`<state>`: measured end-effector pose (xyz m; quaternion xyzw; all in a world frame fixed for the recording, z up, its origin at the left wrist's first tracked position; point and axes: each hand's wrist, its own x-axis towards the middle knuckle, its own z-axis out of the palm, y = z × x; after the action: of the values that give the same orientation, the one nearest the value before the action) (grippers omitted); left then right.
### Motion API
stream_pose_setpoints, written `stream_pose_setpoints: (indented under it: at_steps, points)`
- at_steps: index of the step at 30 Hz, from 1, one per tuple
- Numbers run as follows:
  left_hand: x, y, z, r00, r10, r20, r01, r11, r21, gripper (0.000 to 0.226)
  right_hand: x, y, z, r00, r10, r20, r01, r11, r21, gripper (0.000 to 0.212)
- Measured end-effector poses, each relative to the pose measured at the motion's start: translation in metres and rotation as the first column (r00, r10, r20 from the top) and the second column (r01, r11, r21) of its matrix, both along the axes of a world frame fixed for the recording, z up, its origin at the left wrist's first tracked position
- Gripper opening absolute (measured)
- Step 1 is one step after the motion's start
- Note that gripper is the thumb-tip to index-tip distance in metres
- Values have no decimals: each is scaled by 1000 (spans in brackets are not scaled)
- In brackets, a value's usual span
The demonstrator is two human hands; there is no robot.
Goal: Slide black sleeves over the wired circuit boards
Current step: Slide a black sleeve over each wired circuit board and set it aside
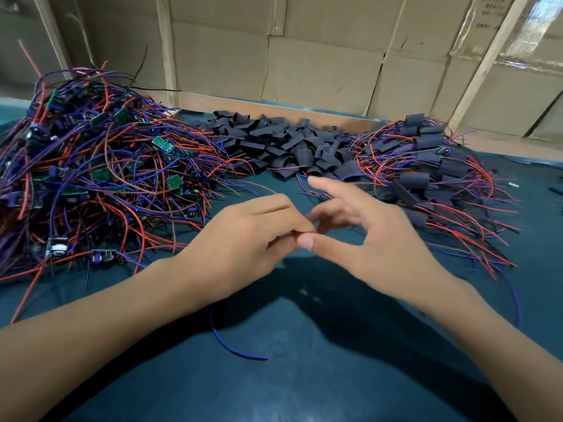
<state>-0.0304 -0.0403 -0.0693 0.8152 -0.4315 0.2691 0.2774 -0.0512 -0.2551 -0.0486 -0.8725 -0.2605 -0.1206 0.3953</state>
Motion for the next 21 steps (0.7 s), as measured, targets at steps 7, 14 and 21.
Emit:
stream_pose_setpoints:
  at_steps: [7, 14, 21]
  points:
    - [3, 3, 3, 983, -89, -161, 91, 996, 5, 12, 6, -4, 0, 960, 158, -231, -183, 979, -91, 9]
    - [44, 13, 33, 840, -123, -529, -208, 828, -522, 39, 10, -14, -3, 998, 60, -32, -67, 956, -287, 22]
    - [158, -11, 35, 840, 425, -338, -406, 905, 128, 26, 7, -7, -6, 998, 1, 68, 34, 861, -507, 43]
